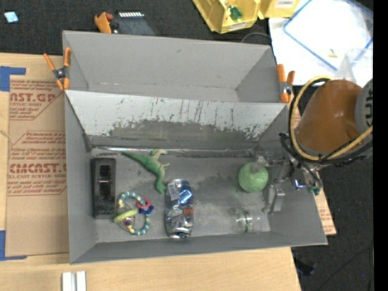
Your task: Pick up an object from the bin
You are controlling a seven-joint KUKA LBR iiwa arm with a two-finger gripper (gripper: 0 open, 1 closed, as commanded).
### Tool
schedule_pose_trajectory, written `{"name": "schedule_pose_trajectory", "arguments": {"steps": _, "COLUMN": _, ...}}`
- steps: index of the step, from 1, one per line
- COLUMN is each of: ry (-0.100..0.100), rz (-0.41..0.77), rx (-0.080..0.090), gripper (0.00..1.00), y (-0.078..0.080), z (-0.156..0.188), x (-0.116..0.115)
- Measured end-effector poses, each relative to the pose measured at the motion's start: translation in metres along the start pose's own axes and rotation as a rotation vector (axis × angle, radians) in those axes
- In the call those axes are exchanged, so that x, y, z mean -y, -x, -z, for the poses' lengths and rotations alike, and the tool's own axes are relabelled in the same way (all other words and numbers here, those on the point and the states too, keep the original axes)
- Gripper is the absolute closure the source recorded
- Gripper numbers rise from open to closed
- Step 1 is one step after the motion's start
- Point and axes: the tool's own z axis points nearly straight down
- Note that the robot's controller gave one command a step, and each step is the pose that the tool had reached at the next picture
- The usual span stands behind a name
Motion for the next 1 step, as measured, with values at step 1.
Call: {"name": "schedule_pose_trajectory", "arguments": {"steps": 1, "ry": 0.000, "rz": 0.000, "rx": 0.000, "gripper": 0.00, "y": 0.0000, "z": 0.0000, "x": 0.0000}}
